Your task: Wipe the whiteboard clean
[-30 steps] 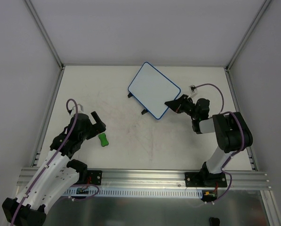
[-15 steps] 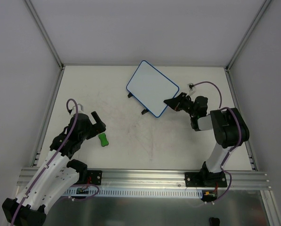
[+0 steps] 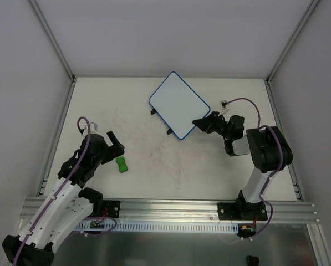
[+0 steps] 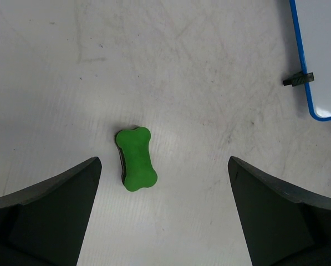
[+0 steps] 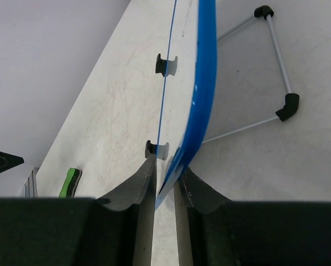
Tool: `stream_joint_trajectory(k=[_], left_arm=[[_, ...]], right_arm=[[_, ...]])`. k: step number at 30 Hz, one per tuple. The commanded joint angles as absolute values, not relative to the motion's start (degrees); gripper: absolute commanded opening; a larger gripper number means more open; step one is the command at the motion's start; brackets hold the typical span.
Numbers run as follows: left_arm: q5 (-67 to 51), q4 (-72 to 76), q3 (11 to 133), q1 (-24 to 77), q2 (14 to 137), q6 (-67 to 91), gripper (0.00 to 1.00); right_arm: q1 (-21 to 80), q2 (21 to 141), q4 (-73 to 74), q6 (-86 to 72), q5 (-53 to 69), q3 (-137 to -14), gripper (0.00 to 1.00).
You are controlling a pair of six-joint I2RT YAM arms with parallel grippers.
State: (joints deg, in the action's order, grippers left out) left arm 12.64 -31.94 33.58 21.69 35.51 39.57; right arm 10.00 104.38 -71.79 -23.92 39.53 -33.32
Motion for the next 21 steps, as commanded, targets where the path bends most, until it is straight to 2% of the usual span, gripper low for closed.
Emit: stream_joint_trajectory(k=[1, 4, 5, 6, 8, 10, 11, 12, 17, 21], left_arm=[[12.75, -30.76, 33.14, 21.62, 34.37, 38.85, 0.99], [12.83, -30.76, 33.05, 21.62, 34.01, 38.85, 0.99], [12.83, -30.76, 32.96, 21.71, 34.01, 38.93, 0.99], [12.75, -30.76, 32.96, 21.71, 34.01, 38.94, 0.99], [12.66, -30.76, 32.96, 21.62, 34.10, 39.02, 0.99], [12.66, -30.76, 32.96, 21.71, 34.19, 38.85, 0.99], [12.57, -30.76, 33.05, 21.62, 34.19, 38.85, 0.99], [12.66, -30.76, 33.13, 21.71, 34.19, 38.85, 0.99], [12.57, -30.68, 32.87, 21.62, 33.05, 38.85, 0.99], [12.30, -30.59, 32.43, 21.62, 31.56, 38.58, 0.99]], right_arm=[[10.46, 105.47, -79.89, -21.97, 40.08, -33.05, 0.21], [10.37, 106.00, -79.89, -21.88, 40.69, -33.22, 0.25], [10.37, 106.00, -79.89, -21.88, 40.69, -33.22, 0.30], [10.37, 106.08, -79.89, -21.97, 40.78, -33.22, 0.38], [10.37, 106.08, -79.89, -21.97, 41.22, -33.05, 0.73], [10.37, 105.91, -79.98, -21.71, 40.96, -32.70, 0.82], [10.20, 105.47, -79.98, -21.45, 40.35, -31.91, 0.95], [10.11, 105.29, -80.59, -21.45, 39.91, -31.38, 0.99], [7.65, 104.68, -87.71, -26.79, 39.38, -27.25, 0.99], [7.03, 96.45, -87.63, -26.72, 37.62, -20.15, 0.99]])
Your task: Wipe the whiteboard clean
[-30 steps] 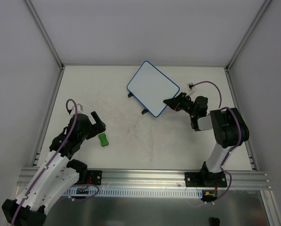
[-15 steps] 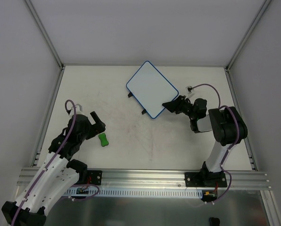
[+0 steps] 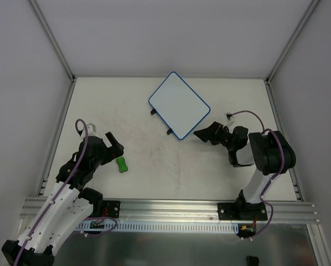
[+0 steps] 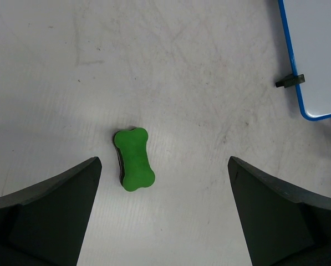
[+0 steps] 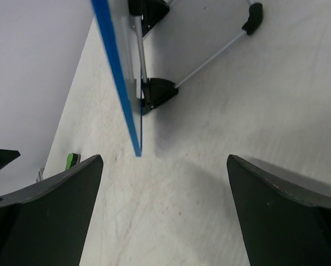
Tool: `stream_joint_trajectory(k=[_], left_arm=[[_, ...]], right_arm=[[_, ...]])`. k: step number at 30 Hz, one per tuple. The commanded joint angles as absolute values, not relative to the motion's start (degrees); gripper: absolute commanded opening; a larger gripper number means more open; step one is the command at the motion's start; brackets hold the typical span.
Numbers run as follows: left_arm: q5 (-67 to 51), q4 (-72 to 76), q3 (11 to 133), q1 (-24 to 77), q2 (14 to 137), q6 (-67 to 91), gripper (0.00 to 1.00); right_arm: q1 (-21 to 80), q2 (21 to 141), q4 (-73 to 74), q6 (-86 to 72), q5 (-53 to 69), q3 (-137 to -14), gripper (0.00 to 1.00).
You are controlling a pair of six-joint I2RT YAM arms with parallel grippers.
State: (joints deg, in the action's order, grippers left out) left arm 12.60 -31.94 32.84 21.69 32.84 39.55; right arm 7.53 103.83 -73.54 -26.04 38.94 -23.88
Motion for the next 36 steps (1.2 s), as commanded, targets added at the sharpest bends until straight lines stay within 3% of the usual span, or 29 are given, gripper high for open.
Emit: stream_joint_trajectory(k=[1, 5, 12, 18, 29, 36], left_arm=[[12.39, -30.41, 32.26, 21.71, 31.29, 38.76, 0.99], [12.92, -29.89, 31.12, 21.71, 30.67, 39.37, 0.99], [16.52, -28.57, 28.83, 21.71, 31.46, 39.03, 0.99], [19.68, -26.37, 27.60, 21.71, 30.33, 36.48, 0.99], [14.86, -18.29, 17.23, 21.71, 14.07, 33.58, 0.99], [14.41, -17.93, 16.61, 21.71, 12.03, 32.78, 0.99]], right_arm=[[7.03, 94.50, -87.37, -27.50, 37.44, -18.82, 0.99], [7.55, 81.07, -74.41, -29.54, 34.03, -13.89, 0.99], [13.27, 45.12, -23.47, -17.24, 21.89, -12.74, 0.99], [13.53, 25.79, -2.50, -9.68, 19.78, -13.98, 0.99], [13.54, 4.50, 4.83, -10.55, 15.56, -5.89, 0.99], [13.54, 9.91, 3.44, -10.20, 17.47, -6.68, 0.99]])
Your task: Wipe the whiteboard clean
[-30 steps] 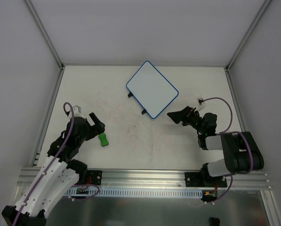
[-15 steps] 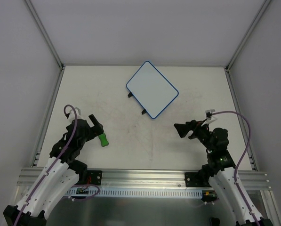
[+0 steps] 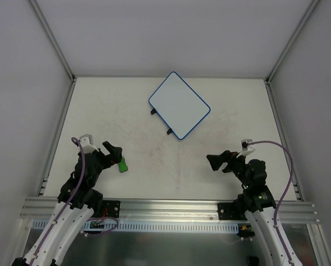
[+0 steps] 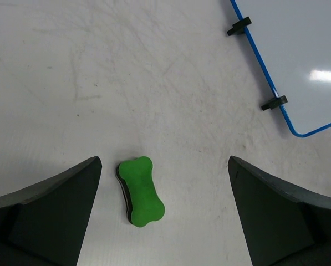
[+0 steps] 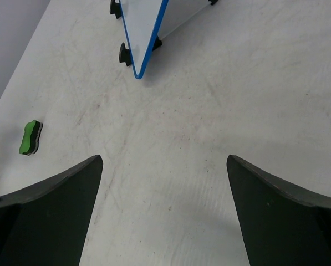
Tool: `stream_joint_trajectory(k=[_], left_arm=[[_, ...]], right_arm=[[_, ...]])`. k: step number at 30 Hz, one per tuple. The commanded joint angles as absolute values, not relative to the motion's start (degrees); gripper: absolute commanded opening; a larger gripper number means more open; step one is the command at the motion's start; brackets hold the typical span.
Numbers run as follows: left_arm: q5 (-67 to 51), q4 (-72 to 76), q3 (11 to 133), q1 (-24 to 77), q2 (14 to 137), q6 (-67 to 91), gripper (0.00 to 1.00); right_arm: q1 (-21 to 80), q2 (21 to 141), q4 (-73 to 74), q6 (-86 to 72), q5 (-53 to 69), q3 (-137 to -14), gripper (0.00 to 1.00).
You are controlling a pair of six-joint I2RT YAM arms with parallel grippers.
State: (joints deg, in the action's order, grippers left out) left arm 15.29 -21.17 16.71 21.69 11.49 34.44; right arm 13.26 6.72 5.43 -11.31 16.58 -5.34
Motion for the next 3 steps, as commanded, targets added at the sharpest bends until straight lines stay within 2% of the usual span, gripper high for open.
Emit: stream_joint_trajectory(k=[1, 3], left_arm=[[14.41, -18.02, 16.96, 21.71, 12.56, 32.78, 0.99], [14.41, -18.02, 17.40, 21.71, 14.14, 32.70, 0.99]], right_arm=[[13.54, 10.98, 2.73, -9.85, 18.53, -6.85, 0.99], [13.54, 12.39, 2.64, -10.10, 17.85, -7.20, 0.99]])
